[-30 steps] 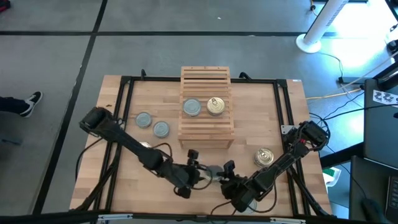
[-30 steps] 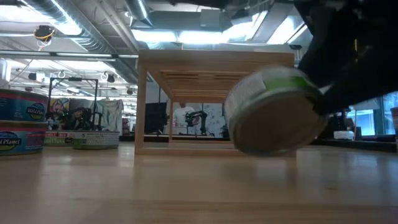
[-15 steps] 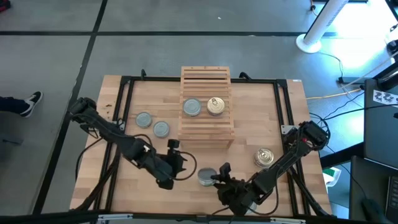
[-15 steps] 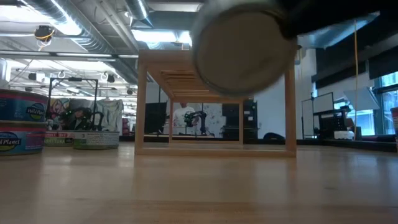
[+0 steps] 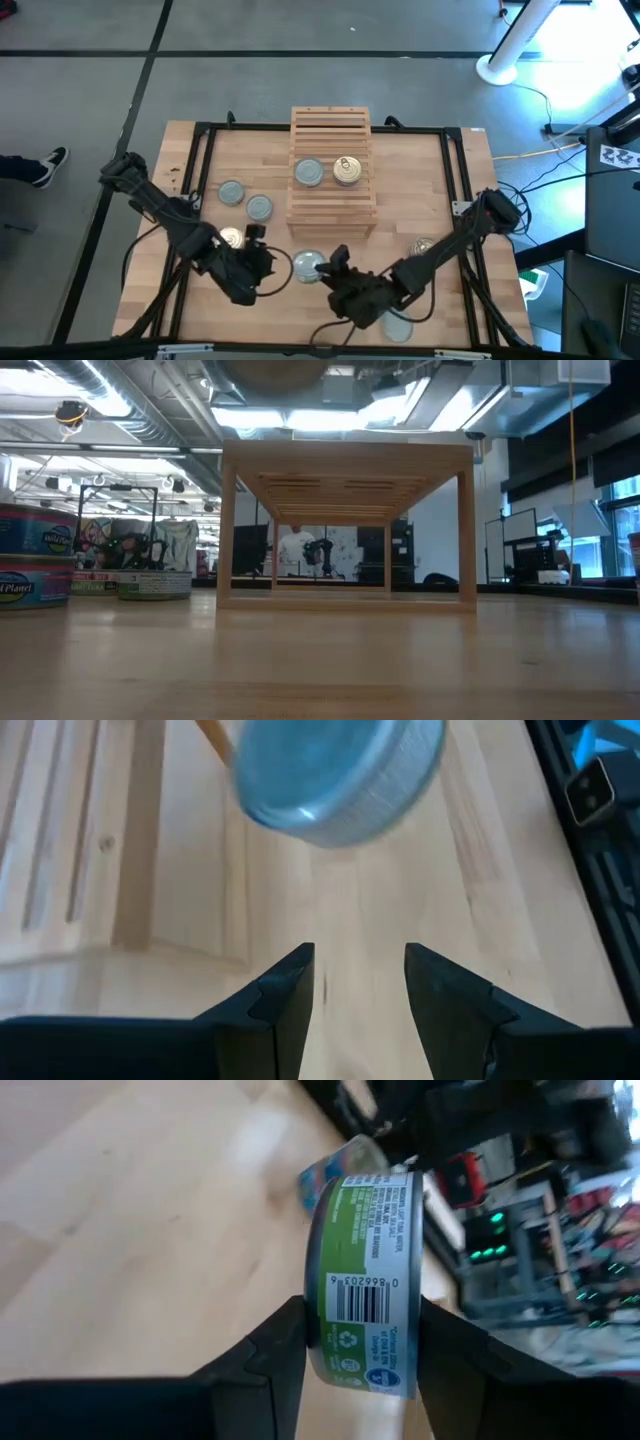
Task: Stack canned seafood by type on shelf
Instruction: Stack the green tuna can on top of the green tuna can on the shelf
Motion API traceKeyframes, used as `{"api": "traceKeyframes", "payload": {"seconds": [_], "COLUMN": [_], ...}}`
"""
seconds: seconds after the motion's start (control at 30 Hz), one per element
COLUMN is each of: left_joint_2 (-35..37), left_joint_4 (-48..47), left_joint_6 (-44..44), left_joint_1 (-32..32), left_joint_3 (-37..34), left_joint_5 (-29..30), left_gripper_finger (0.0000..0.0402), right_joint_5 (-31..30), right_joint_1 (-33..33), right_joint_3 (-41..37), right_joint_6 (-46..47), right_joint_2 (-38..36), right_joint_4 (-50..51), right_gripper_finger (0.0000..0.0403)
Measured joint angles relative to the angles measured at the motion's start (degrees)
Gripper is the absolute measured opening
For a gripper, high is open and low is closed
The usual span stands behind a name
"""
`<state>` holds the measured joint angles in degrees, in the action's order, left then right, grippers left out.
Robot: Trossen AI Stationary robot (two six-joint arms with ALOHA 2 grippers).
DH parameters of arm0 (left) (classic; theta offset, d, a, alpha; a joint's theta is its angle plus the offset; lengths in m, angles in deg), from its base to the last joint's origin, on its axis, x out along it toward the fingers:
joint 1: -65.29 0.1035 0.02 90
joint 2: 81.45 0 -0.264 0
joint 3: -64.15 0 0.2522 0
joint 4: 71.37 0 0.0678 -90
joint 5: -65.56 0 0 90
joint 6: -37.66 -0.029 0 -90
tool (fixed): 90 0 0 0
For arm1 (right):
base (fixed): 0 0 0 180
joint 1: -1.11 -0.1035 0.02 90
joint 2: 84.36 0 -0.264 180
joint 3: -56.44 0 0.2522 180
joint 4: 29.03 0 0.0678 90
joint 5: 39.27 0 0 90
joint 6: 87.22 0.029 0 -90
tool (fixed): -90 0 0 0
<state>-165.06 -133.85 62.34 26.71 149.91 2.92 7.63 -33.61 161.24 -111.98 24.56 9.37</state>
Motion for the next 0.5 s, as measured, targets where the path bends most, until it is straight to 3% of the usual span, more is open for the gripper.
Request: {"api": "traceKeyframes", "payload": {"seconds": [0.5], "left_joint_2": [-0.1], "left_joint_4": [-0.8], "left_joint_6": [7.5], "left_joint_1": [-5.4], "left_joint_3": [-0.4], "left_joint_5": [4.1], "left_gripper_finger": [0.0153], "right_joint_5": [-7.5], "right_joint_1": [11.1], "right_joint_3": [6.6], "right_joint_6": [-20.2], "right_joint_2": [0.0], "right_joint_4": [3.3], "right_gripper_finger": [0.0154]}}
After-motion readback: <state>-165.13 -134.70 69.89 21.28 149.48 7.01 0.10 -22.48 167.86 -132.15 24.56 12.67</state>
